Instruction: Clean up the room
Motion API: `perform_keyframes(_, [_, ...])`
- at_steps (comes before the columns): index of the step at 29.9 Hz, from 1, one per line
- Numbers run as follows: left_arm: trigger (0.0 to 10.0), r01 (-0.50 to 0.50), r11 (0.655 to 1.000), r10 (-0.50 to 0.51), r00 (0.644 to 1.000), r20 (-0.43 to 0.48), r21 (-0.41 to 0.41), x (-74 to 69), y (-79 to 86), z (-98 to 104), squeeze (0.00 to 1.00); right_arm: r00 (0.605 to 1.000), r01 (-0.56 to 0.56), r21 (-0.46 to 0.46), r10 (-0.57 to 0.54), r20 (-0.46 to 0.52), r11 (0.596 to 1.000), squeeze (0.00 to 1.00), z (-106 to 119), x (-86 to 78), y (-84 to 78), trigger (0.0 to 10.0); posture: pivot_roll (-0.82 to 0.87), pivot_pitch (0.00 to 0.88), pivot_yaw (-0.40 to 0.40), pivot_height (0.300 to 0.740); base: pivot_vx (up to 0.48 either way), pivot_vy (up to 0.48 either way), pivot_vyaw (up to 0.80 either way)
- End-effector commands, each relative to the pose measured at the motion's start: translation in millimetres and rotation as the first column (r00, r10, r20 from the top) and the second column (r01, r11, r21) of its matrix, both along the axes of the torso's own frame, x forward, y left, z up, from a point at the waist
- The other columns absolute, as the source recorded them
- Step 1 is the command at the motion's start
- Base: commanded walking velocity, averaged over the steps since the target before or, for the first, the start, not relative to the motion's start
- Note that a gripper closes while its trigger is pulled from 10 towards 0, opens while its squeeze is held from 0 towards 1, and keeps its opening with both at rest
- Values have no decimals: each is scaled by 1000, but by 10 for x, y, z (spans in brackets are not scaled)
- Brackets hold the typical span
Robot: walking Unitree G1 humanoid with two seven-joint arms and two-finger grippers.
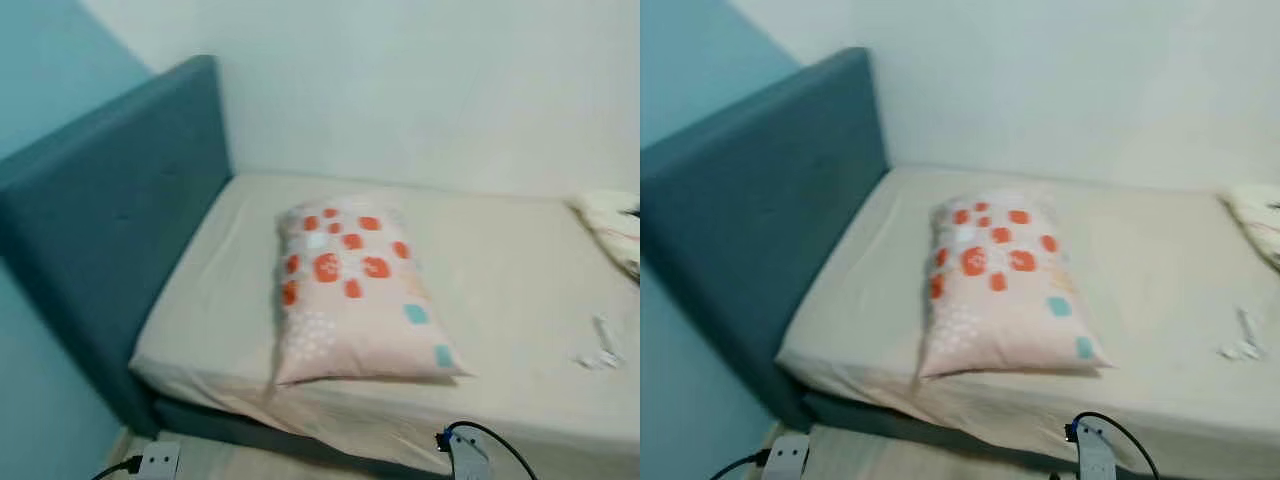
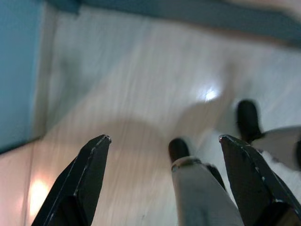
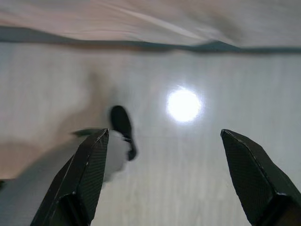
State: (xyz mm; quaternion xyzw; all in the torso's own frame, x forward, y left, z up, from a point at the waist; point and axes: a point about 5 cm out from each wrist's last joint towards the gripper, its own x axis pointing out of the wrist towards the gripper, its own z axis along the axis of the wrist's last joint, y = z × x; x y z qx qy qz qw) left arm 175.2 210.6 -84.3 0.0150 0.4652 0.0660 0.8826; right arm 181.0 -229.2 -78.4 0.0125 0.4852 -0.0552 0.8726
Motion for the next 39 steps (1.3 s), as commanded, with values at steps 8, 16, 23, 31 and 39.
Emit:
perform_keyframes(8, [10000, 12, 1000, -11, 1000, -22, 10, -68, 17, -28, 0, 1000, 6, 11, -6, -3, 1000, 0, -18, -19, 39, 10000, 1, 22, -29, 740, 0, 0, -595])
perform_keyframes(16, [10000, 4, 1000, -4, 1000, -16, 13, -65, 9, -27, 0, 1000, 4, 4, -4, -10, 1000, 0, -27, -40, 33, 10000, 0, 34, -30, 740, 0, 0, 0])
perform_keyframes(23, [10000, 7, 1000, -7, 1000, -10, 14, -60, 0, -25, 0, 1000, 2, 2, -2, -14, 1000, 0, -31, -50, 32, 10000, -1, 34, -30, 740, 0, 0, 0])
perform_keyframes(31, [10000, 18, 1000, -18, 1000, -1, -4, -38, -22, -19, 0, 1000, -4, 1, 4, -14, 1000, 0, -32, -49, 36, 10000, -2, 34, -31, 740, 0, 0, 0])
perform_keyframes(39, [10000, -2, 998, 1, 1000, -10, -60, -49, -48, -30, 0, 1000, -7, -1, 7, -17, 1000, 0, -36, -57, 37, 10000, -2, 33, -32, 740, 0, 0, 0])
